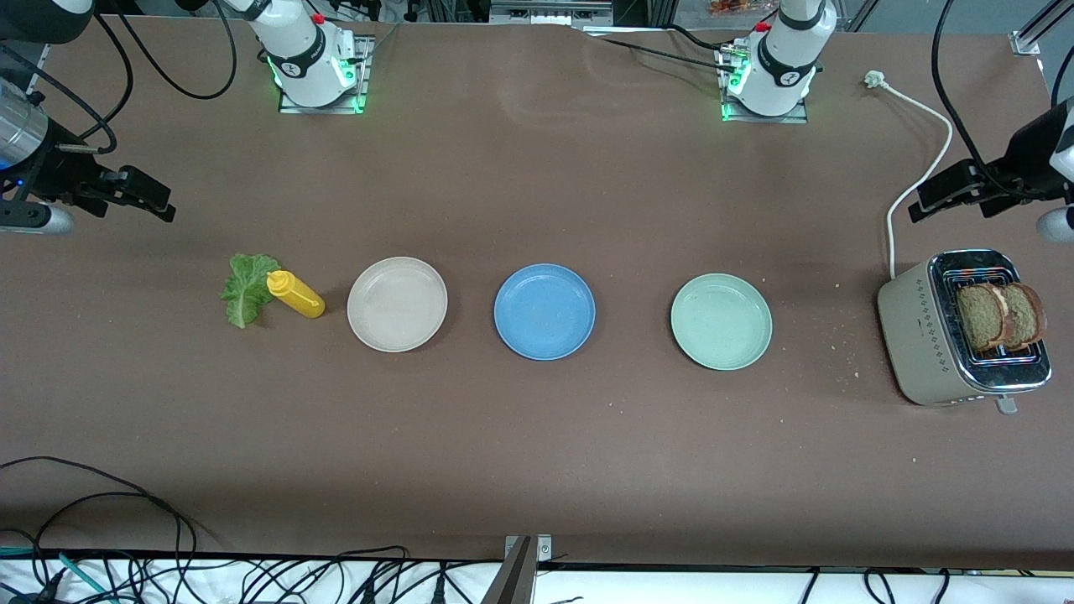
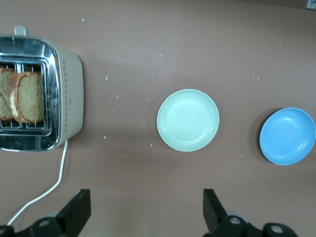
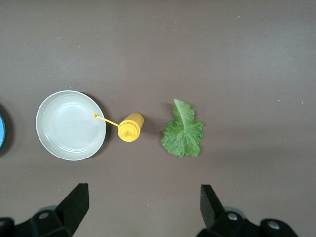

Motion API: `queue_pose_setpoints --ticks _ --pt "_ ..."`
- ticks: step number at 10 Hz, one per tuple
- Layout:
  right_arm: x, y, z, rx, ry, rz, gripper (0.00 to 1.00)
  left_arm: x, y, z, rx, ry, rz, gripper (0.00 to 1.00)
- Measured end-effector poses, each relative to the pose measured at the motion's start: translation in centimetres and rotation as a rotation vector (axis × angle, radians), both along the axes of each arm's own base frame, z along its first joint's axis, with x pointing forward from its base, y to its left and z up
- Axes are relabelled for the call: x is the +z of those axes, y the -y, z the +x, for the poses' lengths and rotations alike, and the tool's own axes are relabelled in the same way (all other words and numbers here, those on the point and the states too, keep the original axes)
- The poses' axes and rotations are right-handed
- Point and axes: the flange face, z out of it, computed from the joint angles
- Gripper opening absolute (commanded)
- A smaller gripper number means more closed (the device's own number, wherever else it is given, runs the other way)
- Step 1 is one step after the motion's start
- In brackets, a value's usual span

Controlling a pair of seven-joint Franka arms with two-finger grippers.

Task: Make sandwich in blue plate with both arms

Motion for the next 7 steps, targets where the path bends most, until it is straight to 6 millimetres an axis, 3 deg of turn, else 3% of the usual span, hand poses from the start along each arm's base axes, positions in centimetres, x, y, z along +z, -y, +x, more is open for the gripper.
queue_pose_setpoints --ticks 2,7 --pt "-0.06 -0.01 0.05 -0.002 0.0 0.0 1.0 -0.32 -0.18 -1.23 0.004 -0.004 0.0 1.0" --pt "0.41 -0.4 0.18 0.005 0.014 0.0 1.0 -0.89 -0.53 -1.25 0.011 -0.006 0.0 1.0"
